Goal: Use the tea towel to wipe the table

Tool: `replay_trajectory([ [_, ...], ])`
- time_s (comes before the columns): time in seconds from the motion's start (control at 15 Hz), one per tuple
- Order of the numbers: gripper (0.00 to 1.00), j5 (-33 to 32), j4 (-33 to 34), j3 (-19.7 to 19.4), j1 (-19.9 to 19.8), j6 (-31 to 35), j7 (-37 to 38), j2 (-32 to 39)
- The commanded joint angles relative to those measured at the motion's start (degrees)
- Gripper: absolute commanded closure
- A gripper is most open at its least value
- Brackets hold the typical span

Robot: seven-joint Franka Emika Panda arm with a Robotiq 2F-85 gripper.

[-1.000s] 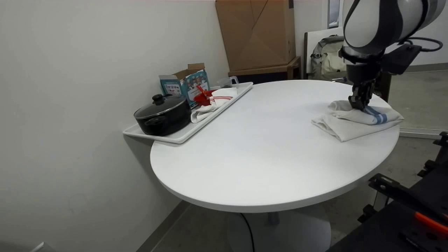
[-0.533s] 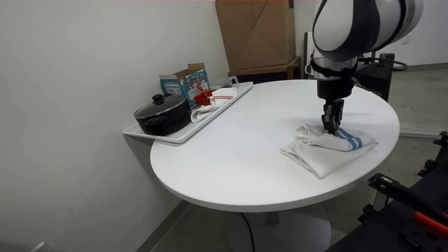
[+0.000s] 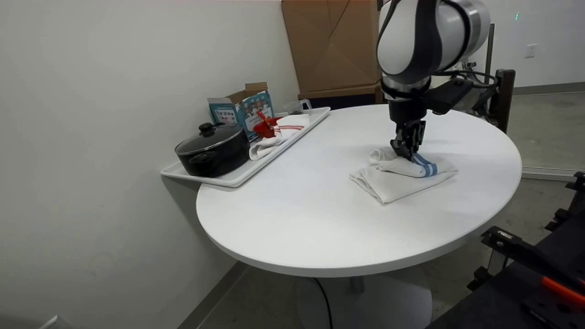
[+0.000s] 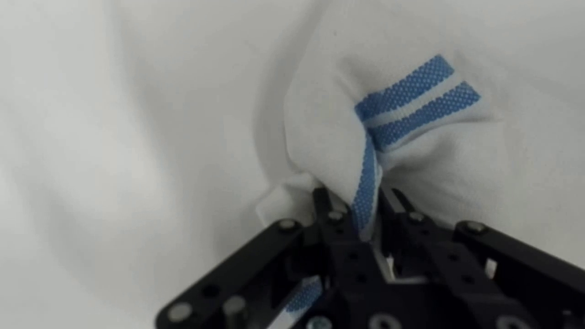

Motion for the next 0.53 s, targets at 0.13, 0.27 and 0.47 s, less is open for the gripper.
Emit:
replay_trajectory([
  [0.13, 0.95, 1.2, 19.3, -1.0, 2.5, -11.2, 5.0, 13.1],
  [0.27, 0.95, 1.4, 25.5, -1.2, 2.4, -15.6, 5.6, 16.0],
  [0.47, 0.95, 2.1, 34.6, -1.2, 1.9, -21.4, 5.9, 20.1],
])
